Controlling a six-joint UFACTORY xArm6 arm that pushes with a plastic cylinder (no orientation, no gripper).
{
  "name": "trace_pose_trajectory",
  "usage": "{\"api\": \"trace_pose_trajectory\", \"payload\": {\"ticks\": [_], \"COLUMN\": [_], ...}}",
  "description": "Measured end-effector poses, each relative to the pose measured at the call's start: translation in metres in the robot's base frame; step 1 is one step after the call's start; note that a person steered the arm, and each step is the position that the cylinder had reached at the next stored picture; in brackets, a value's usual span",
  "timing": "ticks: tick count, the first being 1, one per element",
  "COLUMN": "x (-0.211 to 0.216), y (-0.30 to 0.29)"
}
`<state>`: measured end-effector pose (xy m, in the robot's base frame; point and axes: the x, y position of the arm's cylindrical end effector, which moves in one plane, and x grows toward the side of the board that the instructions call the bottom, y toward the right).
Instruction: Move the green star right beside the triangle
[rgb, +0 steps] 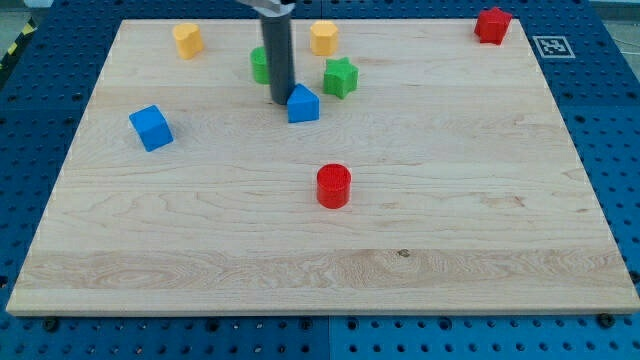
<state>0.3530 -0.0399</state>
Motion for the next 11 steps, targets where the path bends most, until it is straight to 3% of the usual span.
{"api": "trace_pose_trajectory", "payload": {"ticks": [4, 5, 11], "x": [-0.042, -0.043, 0.0], "y": [0.016, 0.045, 0.128]}}
